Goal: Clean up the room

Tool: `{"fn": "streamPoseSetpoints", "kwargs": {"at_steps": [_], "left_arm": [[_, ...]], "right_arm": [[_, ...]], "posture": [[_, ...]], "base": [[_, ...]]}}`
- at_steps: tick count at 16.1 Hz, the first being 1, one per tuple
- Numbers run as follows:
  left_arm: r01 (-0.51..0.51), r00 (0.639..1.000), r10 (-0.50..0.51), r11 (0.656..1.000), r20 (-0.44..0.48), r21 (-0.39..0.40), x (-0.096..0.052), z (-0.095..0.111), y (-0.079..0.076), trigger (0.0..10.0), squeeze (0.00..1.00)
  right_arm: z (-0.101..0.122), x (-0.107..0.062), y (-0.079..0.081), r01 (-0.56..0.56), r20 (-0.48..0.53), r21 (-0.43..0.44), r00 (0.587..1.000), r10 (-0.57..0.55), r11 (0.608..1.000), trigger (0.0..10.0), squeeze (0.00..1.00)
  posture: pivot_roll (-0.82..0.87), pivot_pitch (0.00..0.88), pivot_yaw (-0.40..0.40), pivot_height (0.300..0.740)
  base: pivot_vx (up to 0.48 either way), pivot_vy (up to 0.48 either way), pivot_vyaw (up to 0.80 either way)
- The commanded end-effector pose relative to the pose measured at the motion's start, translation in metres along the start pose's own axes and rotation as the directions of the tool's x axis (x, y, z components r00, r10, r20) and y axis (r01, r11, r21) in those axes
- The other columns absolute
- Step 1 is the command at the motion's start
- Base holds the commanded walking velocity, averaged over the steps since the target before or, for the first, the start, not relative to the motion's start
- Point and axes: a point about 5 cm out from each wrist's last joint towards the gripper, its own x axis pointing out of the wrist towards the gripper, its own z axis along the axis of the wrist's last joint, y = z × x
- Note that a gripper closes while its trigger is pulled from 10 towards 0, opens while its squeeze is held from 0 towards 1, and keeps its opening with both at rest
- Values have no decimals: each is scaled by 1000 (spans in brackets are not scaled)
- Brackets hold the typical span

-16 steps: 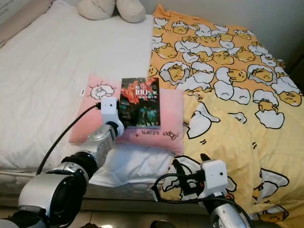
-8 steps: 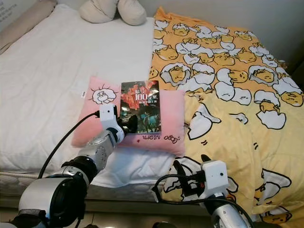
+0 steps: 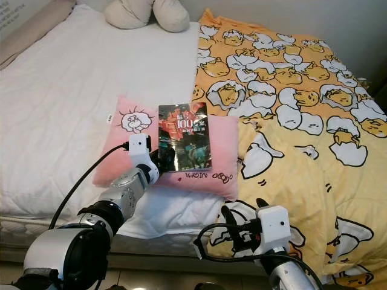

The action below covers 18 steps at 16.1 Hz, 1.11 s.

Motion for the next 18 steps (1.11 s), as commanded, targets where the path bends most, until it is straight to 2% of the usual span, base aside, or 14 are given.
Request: {"fn": "streamPoseSetpoints", "kwargs": {"at_steps": [1, 3, 5, 11, 14, 16, 17, 18], "left_arm": [[25, 998, -29, 997, -57, -78, -1, -17, -7, 0, 0], [57, 998, -61, 987, -23, -149, 0, -12, -11, 0, 0], [71, 997, -75, 984, -15, -161, 1, -11, -12, 0, 0], [246, 967, -227, 948, 115, -200, 3, 13, -21, 0, 0], [327, 935, -293, 931, 202, -164, 0, 34, -12, 0, 0], [337, 920, -294, 931, 261, -142, -2, 53, -5, 0, 0], [327, 906, -280, 939, 318, -105, -4, 73, 2, 0, 0], [310, 903, -264, 947, 338, -88, -6, 80, 5, 0, 0]], "right_arm": [[1, -2, -1, 5, -7, -12, 1000, -5, 1000, 10000, 0], [0, -2, -2, 8, -12, -7, 1000, -8, 1000, 10000, 0], [-1, -2, -2, 8, -13, -6, 1000, -8, 1000, 10000, 0], [-3, 3, -3, 6, -14, -7, 1000, -6, 1000, 10000, 0], [0, 17, -6, -3, 13, -10, 1000, 3, 1000, 10000, 0], [5, 30, -8, -1, 41, -14, 999, 1, 1000, 10000, 0], [9, 42, -10, 7, 71, -13, 997, -6, 1000, 10000, 0], [11, 45, -10, 6, 80, -16, 997, -5, 1000, 10000, 0]], "posture": [[-183, 18, -57, 740], [-184, 18, -57, 740], [-184, 18, -57, 740], [-173, 0, -51, 740], [-131, 0, -47, 740], [-107, 0, -29, 740], [-95, 0, -21, 740], [-89, 0, -20, 740]], "base": [[0, 0, 0], [0, 0, 0], [0, 0, 0], [0, 0, 0], [0, 0, 0], [0, 0, 0], [0, 0, 0], [0, 0, 0]]}}
